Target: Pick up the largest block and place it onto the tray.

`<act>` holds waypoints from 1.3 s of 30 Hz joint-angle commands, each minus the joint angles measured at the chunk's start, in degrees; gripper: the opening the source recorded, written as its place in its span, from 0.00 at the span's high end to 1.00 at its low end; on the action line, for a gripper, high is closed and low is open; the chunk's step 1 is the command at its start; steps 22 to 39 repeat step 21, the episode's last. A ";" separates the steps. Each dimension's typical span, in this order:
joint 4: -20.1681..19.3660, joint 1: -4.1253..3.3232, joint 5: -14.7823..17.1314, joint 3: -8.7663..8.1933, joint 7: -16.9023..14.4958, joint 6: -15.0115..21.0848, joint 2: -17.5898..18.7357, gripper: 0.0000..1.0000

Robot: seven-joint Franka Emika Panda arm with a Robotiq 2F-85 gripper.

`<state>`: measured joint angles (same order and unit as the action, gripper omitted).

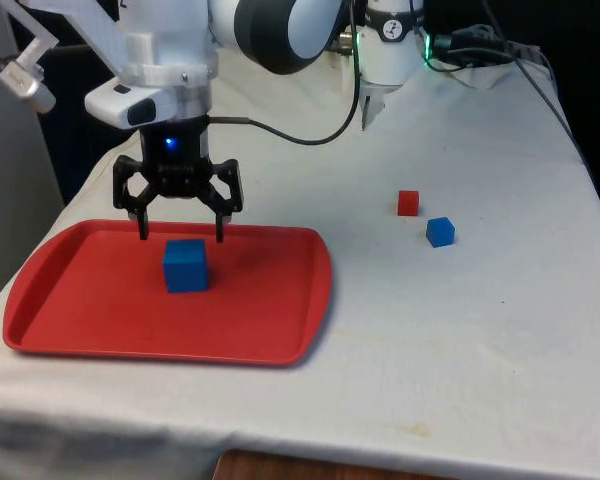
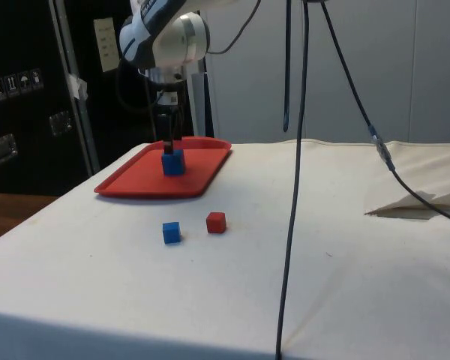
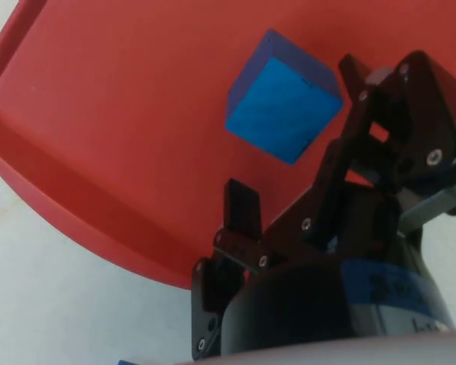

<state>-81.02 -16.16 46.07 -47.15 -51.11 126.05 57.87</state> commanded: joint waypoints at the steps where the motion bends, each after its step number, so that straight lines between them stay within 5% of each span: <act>1: -0.17 -0.17 -0.11 -0.17 0.00 -0.17 -0.46 0.00; 20: 0.11 -2.58 -0.57 -5.21 0.97 -5.39 -4.58 0.00; 39: 0.06 -2.46 -0.06 -4.98 0.52 -4.93 -4.47 0.00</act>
